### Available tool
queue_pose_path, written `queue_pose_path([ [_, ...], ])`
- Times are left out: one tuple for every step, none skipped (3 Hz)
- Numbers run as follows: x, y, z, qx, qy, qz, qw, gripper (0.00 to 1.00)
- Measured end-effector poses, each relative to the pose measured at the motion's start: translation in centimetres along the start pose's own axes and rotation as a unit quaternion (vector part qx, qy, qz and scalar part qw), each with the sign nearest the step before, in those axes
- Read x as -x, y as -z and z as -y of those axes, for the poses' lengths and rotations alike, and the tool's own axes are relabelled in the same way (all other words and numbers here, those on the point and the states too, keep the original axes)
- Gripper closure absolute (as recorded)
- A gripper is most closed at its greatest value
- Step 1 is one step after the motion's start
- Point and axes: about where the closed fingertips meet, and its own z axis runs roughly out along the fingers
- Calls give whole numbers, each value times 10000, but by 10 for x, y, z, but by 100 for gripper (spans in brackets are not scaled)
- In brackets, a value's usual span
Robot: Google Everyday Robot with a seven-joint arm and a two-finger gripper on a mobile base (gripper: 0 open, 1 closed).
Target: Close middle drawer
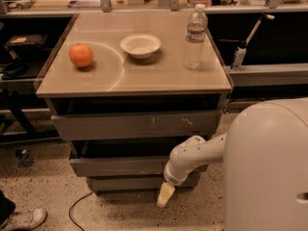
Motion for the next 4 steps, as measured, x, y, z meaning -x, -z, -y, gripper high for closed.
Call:
queue_pose_path([
  [0, 0, 0, 0, 0, 0, 10000, 0],
  [0, 0, 0, 0, 0, 0, 10000, 19],
  [0, 0, 0, 1, 0, 0, 10000, 42],
  [0, 0, 0, -1, 0, -1, 10000, 66],
])
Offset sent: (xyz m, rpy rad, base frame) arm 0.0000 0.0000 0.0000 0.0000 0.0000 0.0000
